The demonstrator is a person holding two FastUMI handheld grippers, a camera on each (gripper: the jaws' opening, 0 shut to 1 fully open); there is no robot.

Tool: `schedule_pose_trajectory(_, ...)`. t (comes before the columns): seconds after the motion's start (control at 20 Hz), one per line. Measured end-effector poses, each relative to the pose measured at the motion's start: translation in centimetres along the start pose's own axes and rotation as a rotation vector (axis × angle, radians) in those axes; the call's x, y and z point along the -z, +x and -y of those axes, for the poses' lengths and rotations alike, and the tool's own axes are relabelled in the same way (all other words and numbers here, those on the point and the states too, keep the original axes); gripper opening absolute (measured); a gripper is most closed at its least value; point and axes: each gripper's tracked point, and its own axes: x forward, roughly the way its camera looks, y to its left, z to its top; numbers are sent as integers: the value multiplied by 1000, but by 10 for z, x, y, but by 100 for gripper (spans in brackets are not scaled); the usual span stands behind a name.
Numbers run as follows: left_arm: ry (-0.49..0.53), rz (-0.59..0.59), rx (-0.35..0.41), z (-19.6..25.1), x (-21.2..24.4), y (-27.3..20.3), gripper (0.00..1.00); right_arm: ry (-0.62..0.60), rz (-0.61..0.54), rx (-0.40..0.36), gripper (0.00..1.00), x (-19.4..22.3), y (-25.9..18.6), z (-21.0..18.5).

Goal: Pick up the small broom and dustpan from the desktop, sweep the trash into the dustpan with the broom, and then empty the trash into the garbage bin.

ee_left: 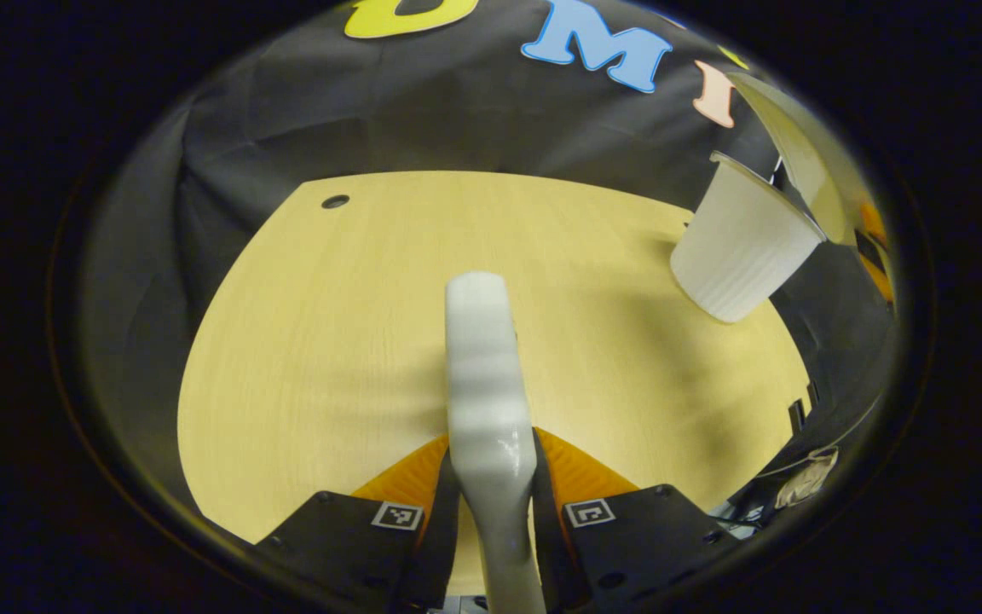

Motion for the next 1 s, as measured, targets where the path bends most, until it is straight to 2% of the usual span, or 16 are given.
schedule_pose_trajectory(0.2, 9, -11, 3, -1, 5, 5, 46, -119, -66, 90, 32, 39, 8, 15)
schedule_pose_trajectory(0.45, -11, -50, -6, 2, 11, 19, 45, -226, -155, 166, 32, 82, 23, 32)
schedule_pose_trajectory(0.85, -12, -105, -34, 4, 13, 20, 48, -221, -317, 283, 32, 153, 47, 87)
schedule_pose_trajectory(1.0, -17, -120, -37, 4, 15, 20, 48, -212, -356, 316, 32, 175, 52, 93)
